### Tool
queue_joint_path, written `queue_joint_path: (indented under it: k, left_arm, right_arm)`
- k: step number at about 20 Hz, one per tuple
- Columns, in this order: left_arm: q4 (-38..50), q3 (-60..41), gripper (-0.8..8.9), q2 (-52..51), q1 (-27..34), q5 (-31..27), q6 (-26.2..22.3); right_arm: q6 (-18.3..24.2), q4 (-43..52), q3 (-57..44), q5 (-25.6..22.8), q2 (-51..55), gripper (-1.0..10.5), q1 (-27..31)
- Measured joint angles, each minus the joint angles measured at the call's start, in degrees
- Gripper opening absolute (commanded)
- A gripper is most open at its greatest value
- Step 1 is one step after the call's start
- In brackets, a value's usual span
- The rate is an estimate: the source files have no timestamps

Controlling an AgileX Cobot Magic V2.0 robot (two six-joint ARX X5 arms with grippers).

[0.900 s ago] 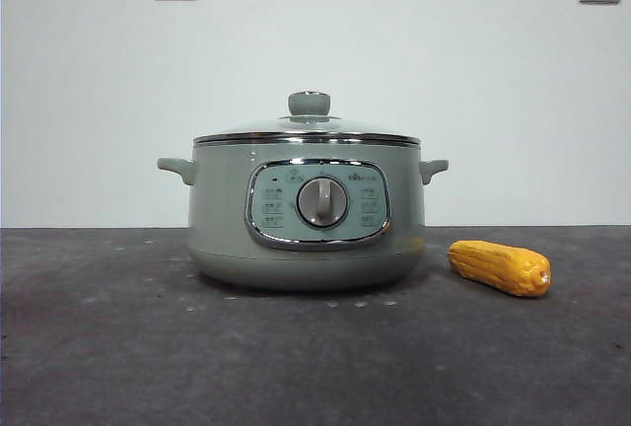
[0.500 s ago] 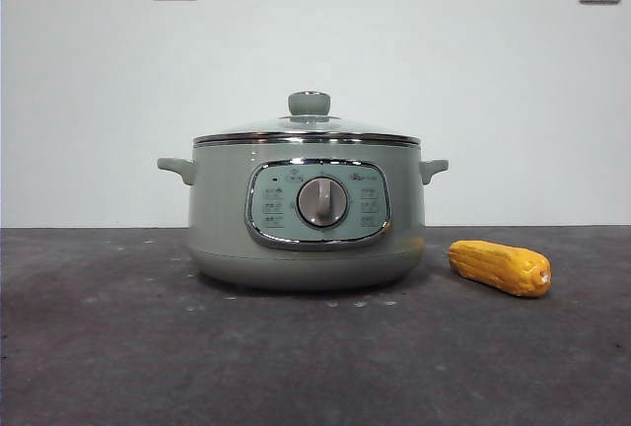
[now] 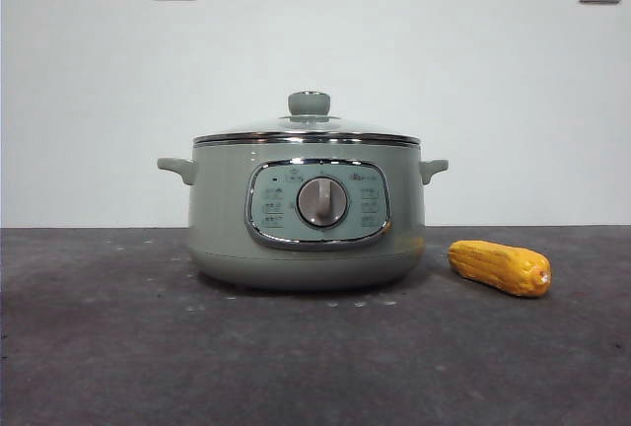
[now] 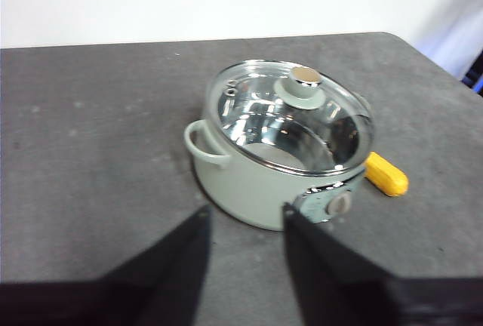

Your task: Pick up the corn,open the lid,put the corn in the pot,close the lid

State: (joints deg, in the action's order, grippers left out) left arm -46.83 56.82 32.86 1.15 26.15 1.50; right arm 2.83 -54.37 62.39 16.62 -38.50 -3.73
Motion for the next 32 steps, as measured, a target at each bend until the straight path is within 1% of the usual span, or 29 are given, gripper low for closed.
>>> queue_joint_path:
  k: [2,6,10,14,19,21,24,28,31,32]
  left_arm:
    - [0.0,0.0,5.67,0.3,-0.1,1.1,0.0]
    - [-0.3,1.1,5.67,1.5,-0.2,1.1,0.0]
    - [-0.3,3.8,5.66,2.9,-0.2,1.1,0.0]
    - [-0.3,4.1,5.66,3.7,-0.2,1.2,0.0]
    - [-0.4,4.1,5.66,4.4,-0.2,1.2,0.0]
    - [-0.4,4.1,5.66,5.0,-0.2,1.2,0.0]
    - [-0.4,4.1,5.66,6.1,-0.2,1.2,0.0]
    - [-0.4,4.1,5.66,7.2,-0.2,1.2,0.0]
    - [-0.4,4.1,5.66,7.9,-0.2,1.2,0.0]
    - [-0.4,4.1,5.66,8.2,-0.2,1.2,0.0]
  right_arm:
    - [0.0,0.0,0.1,1.2,0.0,5.7,0.0]
    - [0.0,0.0,0.2,1.4,-0.7,5.7,0.0]
    - [0.1,0.7,0.3,3.2,-4.3,5.7,0.0]
    - [0.0,4.4,0.4,3.3,-13.3,5.7,0.0]
    - [0.0,9.6,0.5,3.1,-29.1,5.6,-1.3]
    - [0.0,11.7,1.0,2.1,-36.0,5.6,-2.8]
    - [0.4,15.6,1.3,-2.5,-44.8,5.6,-5.4]
    - [2.3,19.5,1.4,-7.5,-53.1,5.6,-7.5]
    - [2.8,21.9,1.4,-8.3,-57.4,5.6,-8.1]
    - [2.9,23.3,1.4,-8.9,-58.5,5.2,-8.4]
